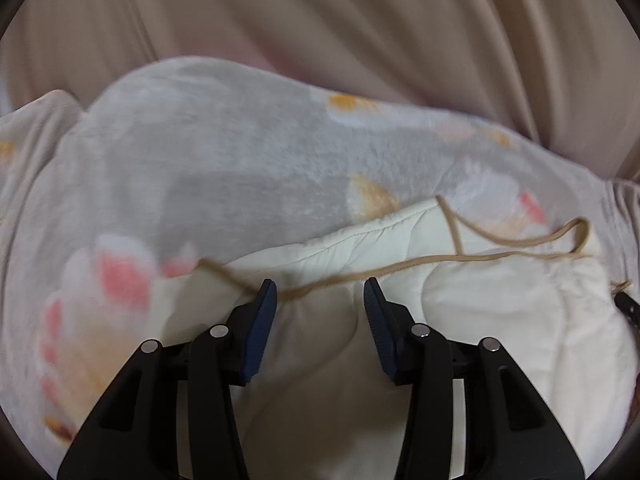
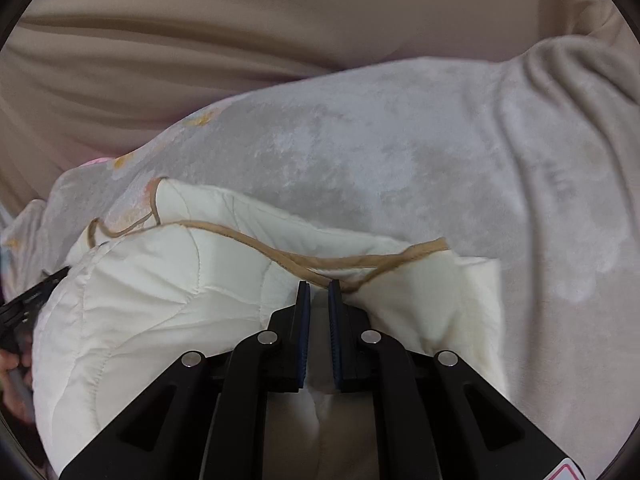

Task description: Fold large clothes

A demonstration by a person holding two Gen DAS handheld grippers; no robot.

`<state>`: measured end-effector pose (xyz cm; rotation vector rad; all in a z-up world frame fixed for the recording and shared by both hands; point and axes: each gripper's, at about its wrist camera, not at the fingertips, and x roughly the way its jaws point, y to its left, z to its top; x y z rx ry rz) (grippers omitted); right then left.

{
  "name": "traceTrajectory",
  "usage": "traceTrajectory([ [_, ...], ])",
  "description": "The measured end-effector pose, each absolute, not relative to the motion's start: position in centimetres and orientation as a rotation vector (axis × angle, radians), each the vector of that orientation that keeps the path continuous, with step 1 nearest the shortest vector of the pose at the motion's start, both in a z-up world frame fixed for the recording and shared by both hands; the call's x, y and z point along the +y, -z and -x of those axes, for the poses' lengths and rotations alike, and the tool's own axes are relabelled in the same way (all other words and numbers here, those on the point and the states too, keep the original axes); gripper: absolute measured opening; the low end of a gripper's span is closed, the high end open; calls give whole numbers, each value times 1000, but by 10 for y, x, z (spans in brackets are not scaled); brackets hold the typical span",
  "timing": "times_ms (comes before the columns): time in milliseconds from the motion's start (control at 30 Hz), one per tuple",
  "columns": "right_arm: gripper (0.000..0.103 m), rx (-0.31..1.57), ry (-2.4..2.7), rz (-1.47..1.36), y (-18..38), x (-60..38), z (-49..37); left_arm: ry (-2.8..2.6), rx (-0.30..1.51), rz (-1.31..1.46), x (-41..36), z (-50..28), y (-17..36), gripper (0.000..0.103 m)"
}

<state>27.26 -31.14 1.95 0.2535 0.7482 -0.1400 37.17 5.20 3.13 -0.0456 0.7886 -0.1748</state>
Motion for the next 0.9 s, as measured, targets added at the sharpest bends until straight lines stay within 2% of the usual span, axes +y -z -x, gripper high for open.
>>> traceTrajectory([
  [167, 18, 747, -165, -154, -56, -217, -225, 350, 730, 7, 36, -289, -73, 47],
  [267, 18, 820, -304, -30, -39, -154, -203, 430, 769, -119, 8, -253, -58, 52],
  [333, 11, 835, -291, 56, -24, -143, -193, 421, 817, -164, 6, -244, -37, 53],
  [367, 11, 840, -269, 72, -17, -148, -190, 411, 817, -170, 13, -243, -30, 53],
  [433, 3, 855, -232, 0, -9, -183, -185, 347, 804, -162, 37, -244, -25, 54],
  [567, 0, 850, -76, -186, -5, -277, -162, 199, 841, -70, 112, -253, -17, 52],
  [600, 0, 855, -8, -204, -2, -299, -155, 180, 840, -62, 125, -251, -16, 49],
  [700, 0, 853, 67, -279, 6, -342, -137, 115, 857, -31, 160, -239, -11, 60],
  [800, 0, 850, 120, -289, -3, -346, -129, 139, 891, 89, 181, -227, -14, 60],
  [833, 1, 843, 137, -270, -10, -338, -128, 144, 894, 113, 183, -223, -17, 58],
  [900, 14, 821, 88, -245, -26, -314, -131, 196, 899, 148, 180, -212, -22, 60],
])
